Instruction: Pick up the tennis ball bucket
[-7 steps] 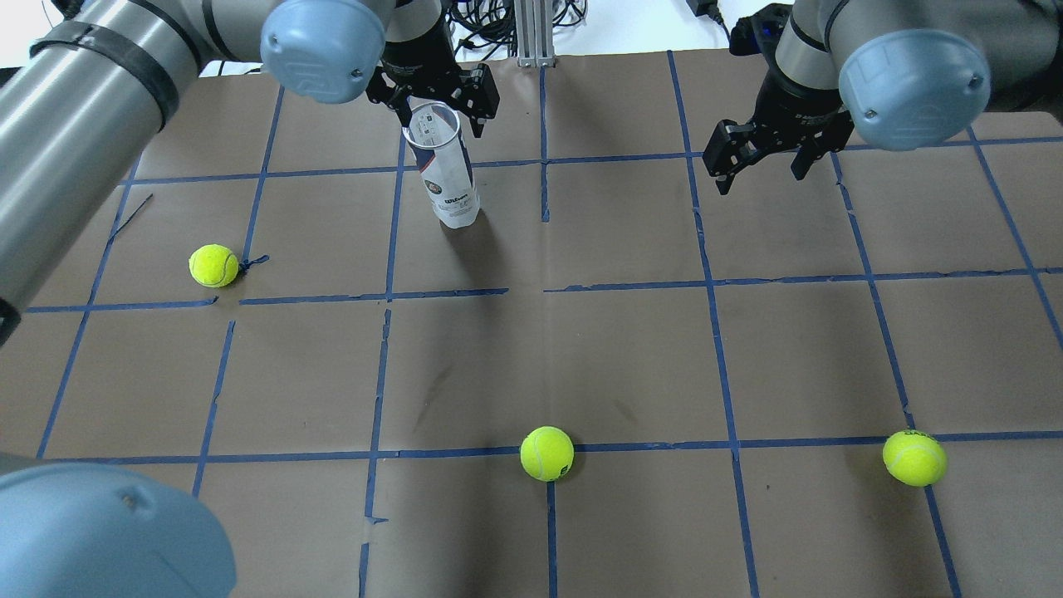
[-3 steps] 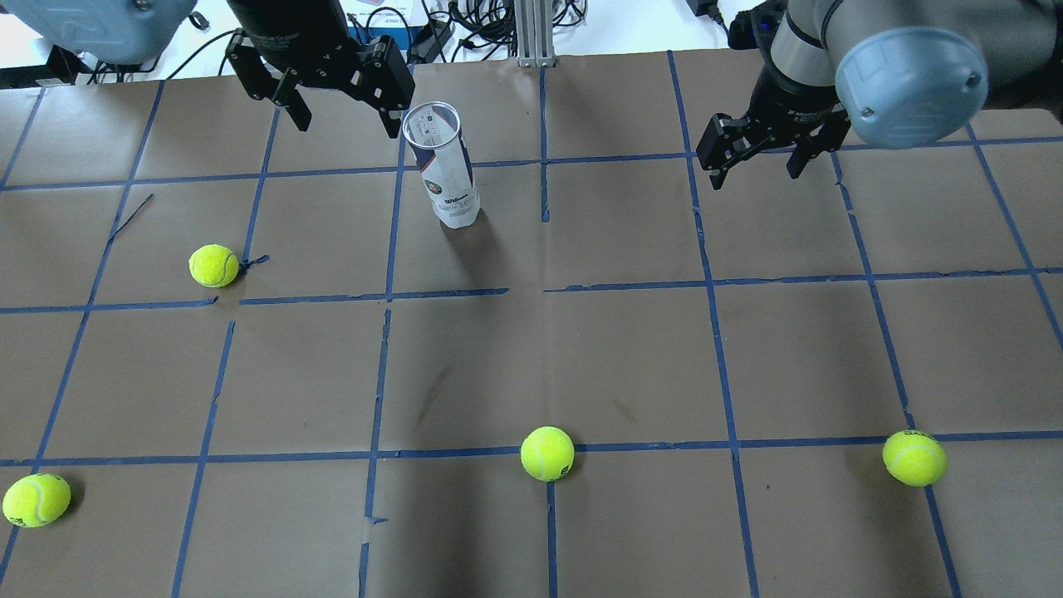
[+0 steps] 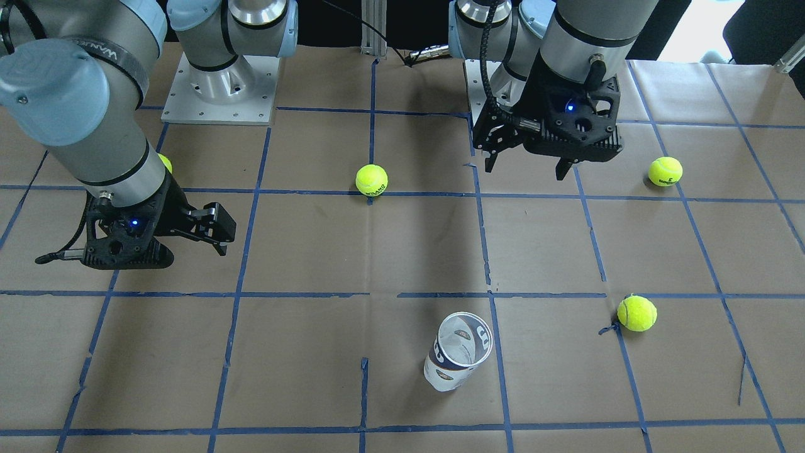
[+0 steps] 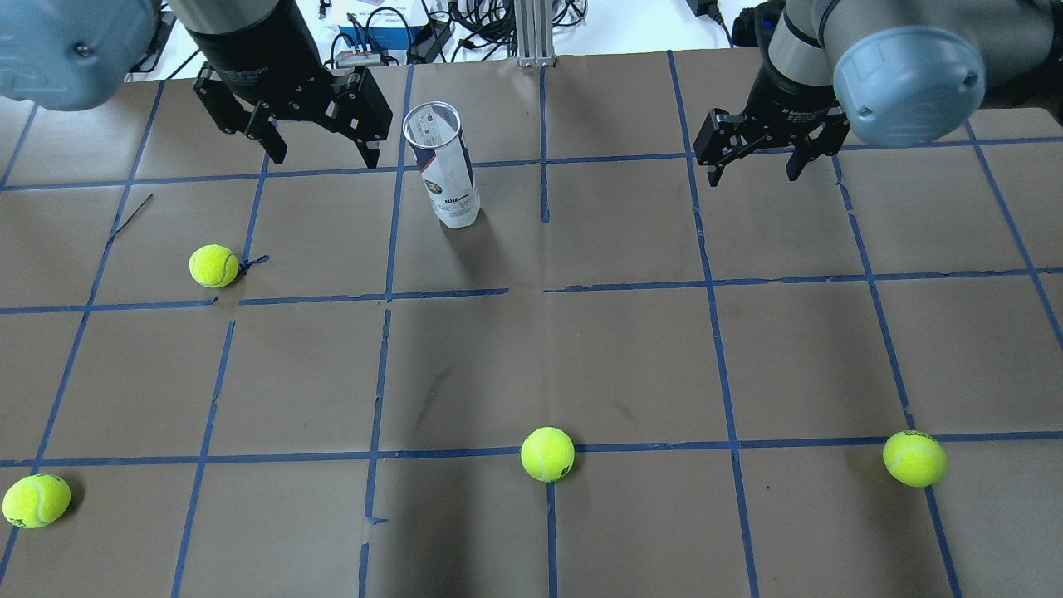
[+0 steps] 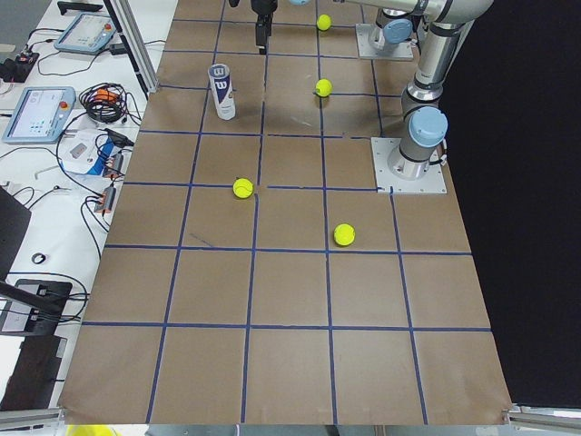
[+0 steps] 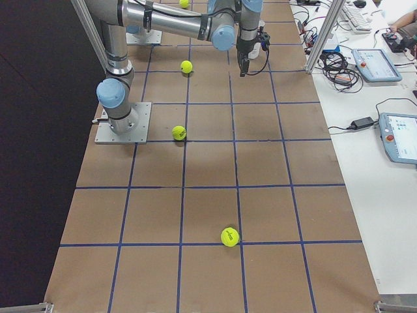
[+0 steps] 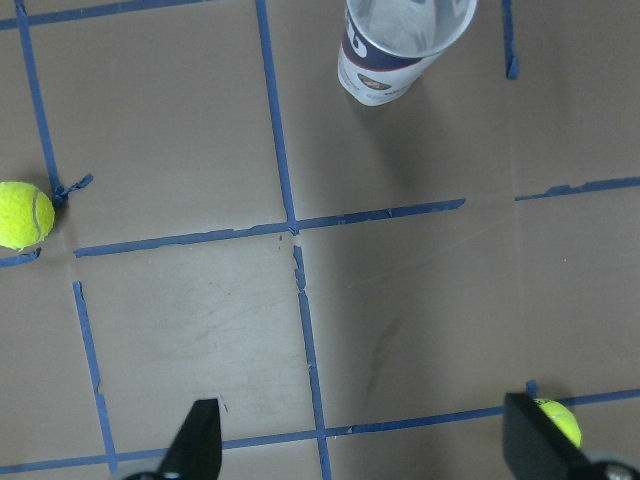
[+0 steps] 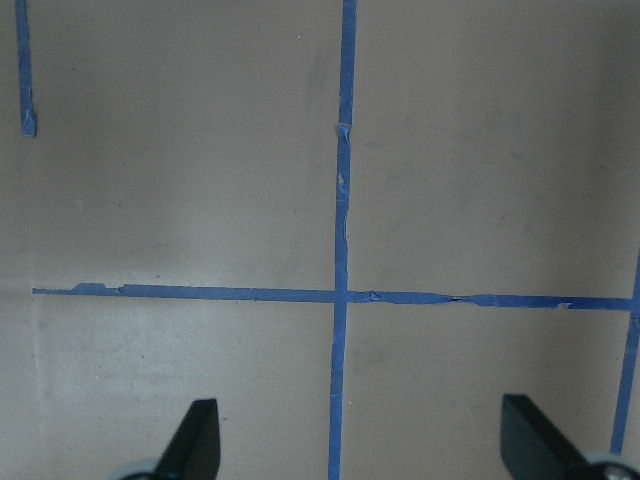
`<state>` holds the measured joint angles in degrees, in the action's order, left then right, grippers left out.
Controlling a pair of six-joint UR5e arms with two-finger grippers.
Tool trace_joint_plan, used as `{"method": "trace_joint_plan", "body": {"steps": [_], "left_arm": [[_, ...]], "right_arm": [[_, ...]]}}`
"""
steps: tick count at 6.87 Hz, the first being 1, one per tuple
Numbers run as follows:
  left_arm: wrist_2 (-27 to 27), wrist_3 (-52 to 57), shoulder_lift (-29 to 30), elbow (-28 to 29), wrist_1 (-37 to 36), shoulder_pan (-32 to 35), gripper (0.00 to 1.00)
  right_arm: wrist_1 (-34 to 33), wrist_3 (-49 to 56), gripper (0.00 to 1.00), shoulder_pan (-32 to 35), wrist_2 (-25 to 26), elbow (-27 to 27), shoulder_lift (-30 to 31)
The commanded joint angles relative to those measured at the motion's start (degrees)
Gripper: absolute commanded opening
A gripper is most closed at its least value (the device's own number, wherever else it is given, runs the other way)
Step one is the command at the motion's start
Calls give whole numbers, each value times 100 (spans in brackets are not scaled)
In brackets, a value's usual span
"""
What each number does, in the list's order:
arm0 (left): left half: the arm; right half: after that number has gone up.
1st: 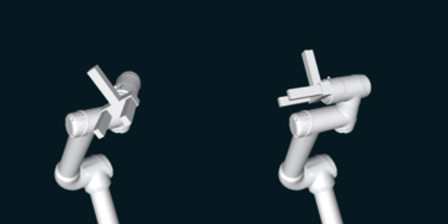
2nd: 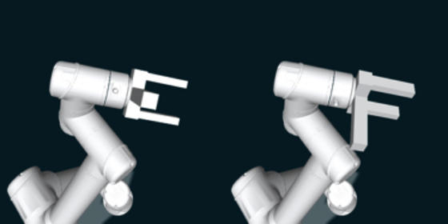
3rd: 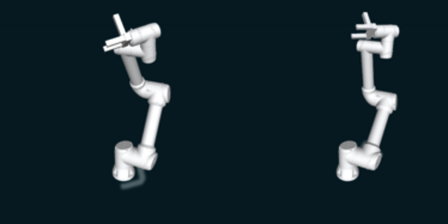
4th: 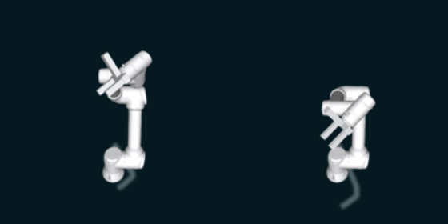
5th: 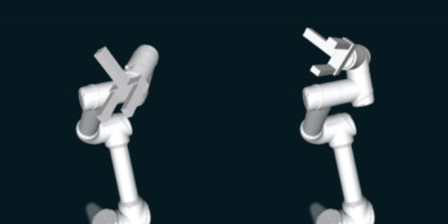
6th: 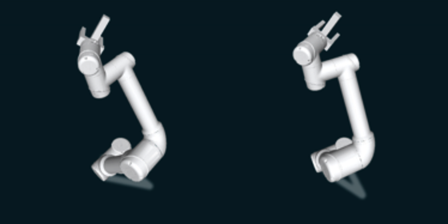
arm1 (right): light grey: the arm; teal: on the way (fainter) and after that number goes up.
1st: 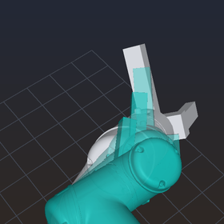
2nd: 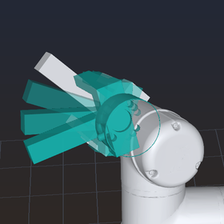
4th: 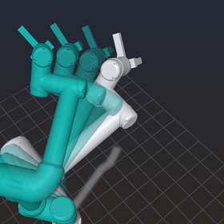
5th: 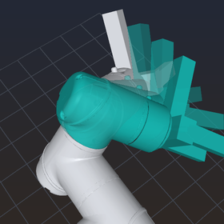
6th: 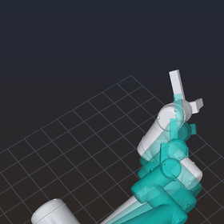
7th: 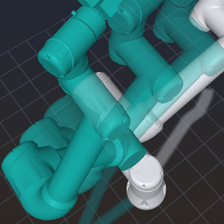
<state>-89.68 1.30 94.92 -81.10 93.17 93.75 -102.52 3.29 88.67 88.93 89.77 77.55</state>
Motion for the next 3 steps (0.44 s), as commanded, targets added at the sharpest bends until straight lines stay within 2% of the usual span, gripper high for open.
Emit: {"method": "trace_joint_plan", "body": {"steps": [1,3], "left_arm": [[-23,-322,-105,-135,-71,-146,100],[-32,-324,-105,-135,-80,-147,100]], "right_arm": [[21,-13,100,-43,19,40,14],[135,-109,100,-43,89,14,49]]}}
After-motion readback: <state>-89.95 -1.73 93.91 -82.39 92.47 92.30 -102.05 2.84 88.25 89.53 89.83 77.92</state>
